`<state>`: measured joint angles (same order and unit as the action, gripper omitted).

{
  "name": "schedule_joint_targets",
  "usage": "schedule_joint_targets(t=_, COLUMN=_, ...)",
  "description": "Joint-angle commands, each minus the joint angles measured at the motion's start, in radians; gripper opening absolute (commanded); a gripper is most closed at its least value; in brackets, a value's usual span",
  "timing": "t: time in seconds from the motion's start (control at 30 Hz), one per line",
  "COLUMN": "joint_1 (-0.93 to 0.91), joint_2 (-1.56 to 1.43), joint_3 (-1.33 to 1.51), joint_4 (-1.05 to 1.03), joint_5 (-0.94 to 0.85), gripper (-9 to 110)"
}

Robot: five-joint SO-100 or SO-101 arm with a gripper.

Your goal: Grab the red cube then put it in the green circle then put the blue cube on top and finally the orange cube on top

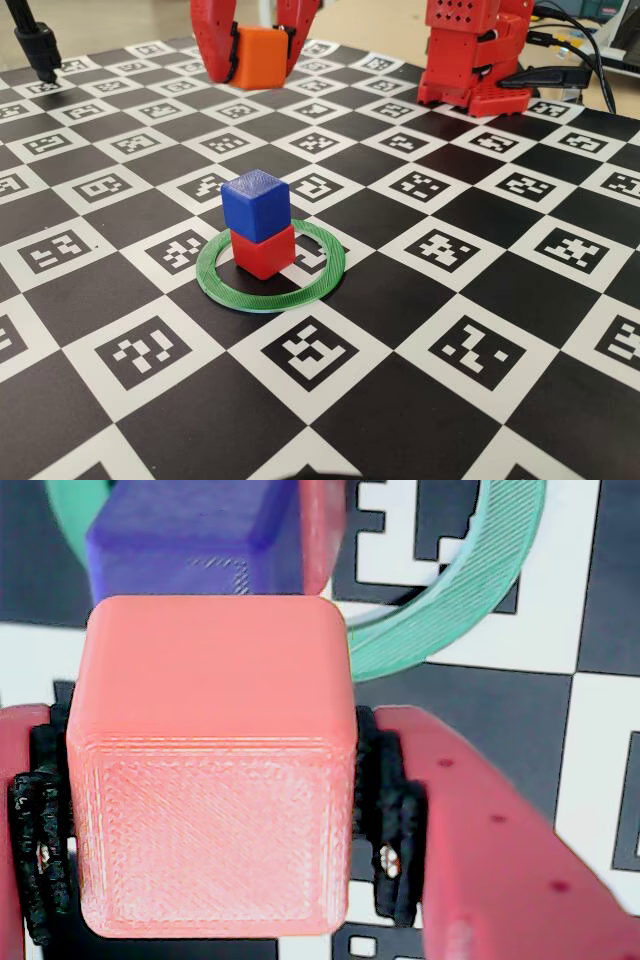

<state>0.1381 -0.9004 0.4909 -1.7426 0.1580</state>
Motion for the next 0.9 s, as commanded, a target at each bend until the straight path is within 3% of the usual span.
schedule_joint_targets(t=0.0, joint_1=0.015, joint_2=-0.026, joint_3=-0.11, joint_4=-0.074, joint_5=0.035, gripper=1)
schedule_joint_targets(t=0.87, joint_1=0.064, joint_2=0.109, joint_3=-0.195, joint_4=0.017, joint_5=0.083, gripper=1)
